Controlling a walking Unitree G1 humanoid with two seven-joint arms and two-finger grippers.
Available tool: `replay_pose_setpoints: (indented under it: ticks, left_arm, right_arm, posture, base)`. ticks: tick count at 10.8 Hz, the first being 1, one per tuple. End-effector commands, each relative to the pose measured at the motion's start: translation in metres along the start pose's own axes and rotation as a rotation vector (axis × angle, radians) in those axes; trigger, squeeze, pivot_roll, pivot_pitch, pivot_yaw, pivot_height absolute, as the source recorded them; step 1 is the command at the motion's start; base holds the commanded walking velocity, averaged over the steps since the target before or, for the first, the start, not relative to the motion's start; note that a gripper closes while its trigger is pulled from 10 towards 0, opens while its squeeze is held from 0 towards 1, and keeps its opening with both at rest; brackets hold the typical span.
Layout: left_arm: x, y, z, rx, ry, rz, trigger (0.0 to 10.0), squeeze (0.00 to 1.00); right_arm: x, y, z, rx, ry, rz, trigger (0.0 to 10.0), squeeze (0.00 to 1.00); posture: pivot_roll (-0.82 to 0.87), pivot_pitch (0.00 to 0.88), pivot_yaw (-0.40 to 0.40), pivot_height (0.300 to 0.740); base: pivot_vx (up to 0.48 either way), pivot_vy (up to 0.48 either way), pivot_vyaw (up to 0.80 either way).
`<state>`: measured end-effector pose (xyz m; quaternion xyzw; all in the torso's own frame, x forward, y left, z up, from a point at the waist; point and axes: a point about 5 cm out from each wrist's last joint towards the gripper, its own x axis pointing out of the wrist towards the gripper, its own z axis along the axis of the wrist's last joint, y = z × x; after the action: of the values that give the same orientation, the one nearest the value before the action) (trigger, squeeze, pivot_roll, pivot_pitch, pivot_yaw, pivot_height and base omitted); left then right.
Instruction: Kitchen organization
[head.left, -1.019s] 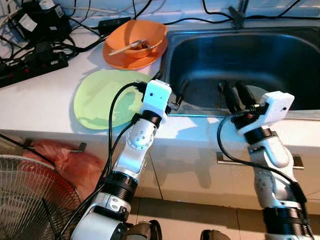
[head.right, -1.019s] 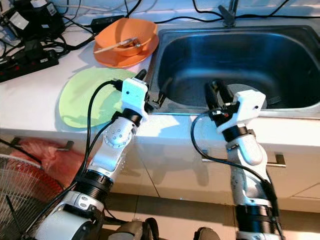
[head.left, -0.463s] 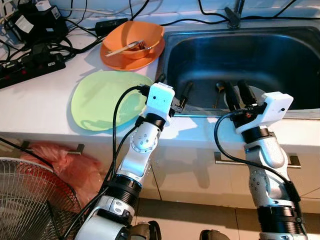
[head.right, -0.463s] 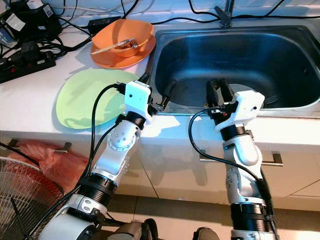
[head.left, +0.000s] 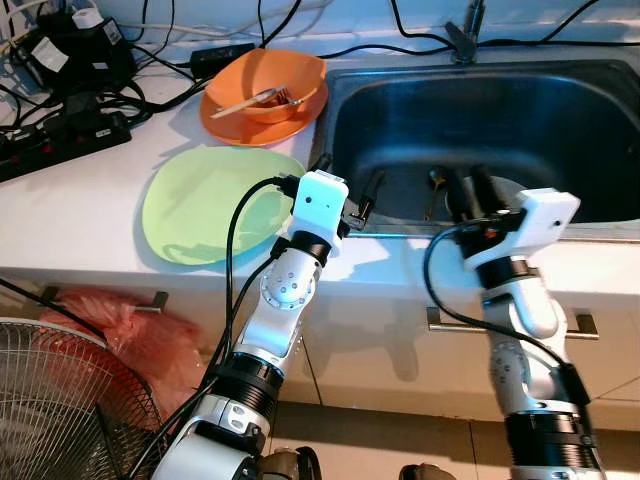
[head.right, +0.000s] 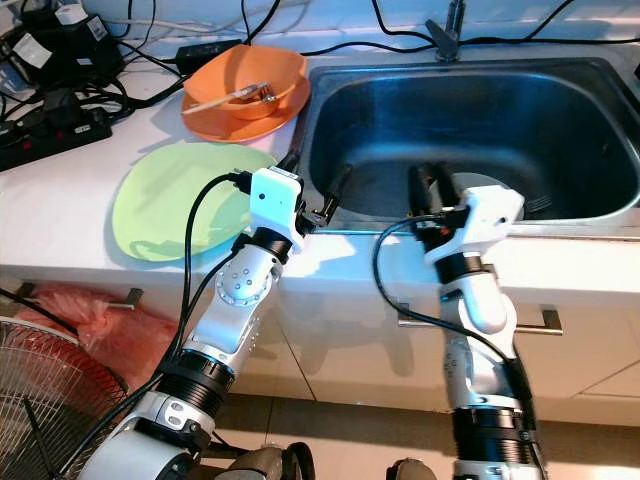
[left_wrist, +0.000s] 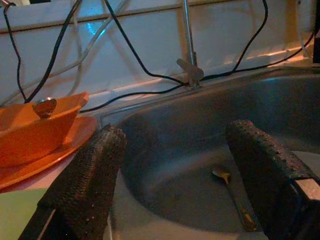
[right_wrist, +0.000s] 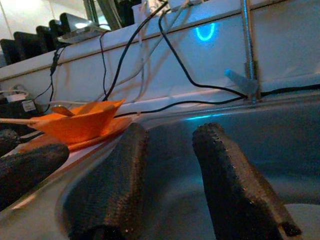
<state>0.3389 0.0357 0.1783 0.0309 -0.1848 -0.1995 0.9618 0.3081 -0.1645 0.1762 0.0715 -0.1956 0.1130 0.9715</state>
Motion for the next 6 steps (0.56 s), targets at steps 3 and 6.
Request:
replay_pose_setpoints:
  ticks: [3, 6]
  left_arm:
    - [-0.0013, 0.0065, -0.005, -0.006, 0.019, 0.045, 10.0, 0.0]
    - [-0.0021, 0.0096, -0.0057, -0.006, 0.022, 0.058, 10.0, 0.0]
  right_arm:
    - [0.0033, 0.0047, -0.0053, 0.007, 0.02, 0.009, 10.0, 0.0]
    - [0.0043, 0.0054, -0.0059, 0.009, 0.022, 0.004, 10.0, 0.0]
  posture:
    - [-0.03, 0.112, 0.104, 0.74]
    - [-0.03, 0.123, 0.104, 0.74]
  base:
    - [0.0, 0.0, 0.0]
    - [0.0, 0.0, 0.0]
